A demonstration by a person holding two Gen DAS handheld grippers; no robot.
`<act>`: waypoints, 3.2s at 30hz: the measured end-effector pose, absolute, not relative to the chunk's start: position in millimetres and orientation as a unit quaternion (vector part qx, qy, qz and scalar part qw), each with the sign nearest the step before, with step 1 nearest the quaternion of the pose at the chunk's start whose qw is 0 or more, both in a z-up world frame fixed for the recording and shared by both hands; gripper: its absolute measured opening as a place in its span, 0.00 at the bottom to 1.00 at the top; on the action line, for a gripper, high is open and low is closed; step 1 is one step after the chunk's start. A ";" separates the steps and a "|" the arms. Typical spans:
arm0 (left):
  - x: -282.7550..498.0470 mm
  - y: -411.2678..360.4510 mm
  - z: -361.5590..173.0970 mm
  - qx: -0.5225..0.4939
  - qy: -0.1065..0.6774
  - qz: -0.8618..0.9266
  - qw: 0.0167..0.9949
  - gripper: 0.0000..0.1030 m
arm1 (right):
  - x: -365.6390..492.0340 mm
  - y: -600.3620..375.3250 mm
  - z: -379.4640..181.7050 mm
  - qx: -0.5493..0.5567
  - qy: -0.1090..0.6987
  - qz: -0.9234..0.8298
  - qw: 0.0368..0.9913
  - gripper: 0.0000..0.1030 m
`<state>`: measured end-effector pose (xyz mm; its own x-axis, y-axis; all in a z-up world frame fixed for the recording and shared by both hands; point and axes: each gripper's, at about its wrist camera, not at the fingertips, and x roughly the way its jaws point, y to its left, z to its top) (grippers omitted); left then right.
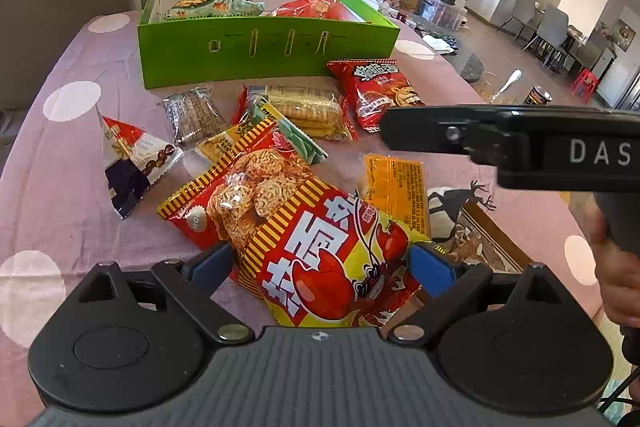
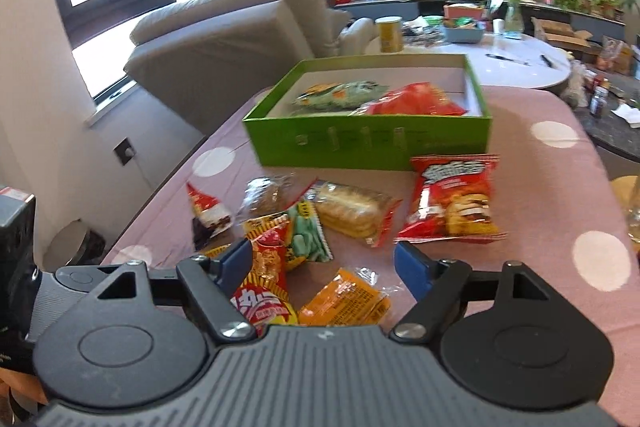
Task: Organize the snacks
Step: 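Move the right gripper to the red-yellow crayfish cracker bag, then grasp the red-yellow crayfish cracker bag with the right gripper, then carry the crayfish cracker bag into the box and open the right gripper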
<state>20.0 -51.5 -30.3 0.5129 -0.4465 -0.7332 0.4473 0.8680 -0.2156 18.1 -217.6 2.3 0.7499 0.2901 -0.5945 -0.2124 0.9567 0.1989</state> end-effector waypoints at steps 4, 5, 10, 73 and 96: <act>10.9 -35.0 -23.9 0.014 0.405 -0.247 0.880 0.91 | 14.2 -229.2 1.5 0.061 0.328 0.128 0.934 0.80; 8.5 -28.9 -21.4 0.019 0.399 -0.237 0.886 0.91 | 13.7 -230.7 0.5 0.064 0.331 0.127 0.933 0.80; 22.6 -2.3 -8.0 0.027 0.364 -0.191 0.911 0.91 | 5.0 -219.3 -3.8 0.046 0.349 0.157 0.923 0.81; 3.6 2.8 11.1 -0.031 0.284 -0.258 0.923 0.71 | 15.8 -186.7 20.4 0.105 0.339 0.175 0.918 0.93; 120.0 -91.1 57.1 0.030 0.283 -0.248 0.926 0.75 | 118.2 -250.3 49.7 0.135 0.290 0.136 0.938 0.93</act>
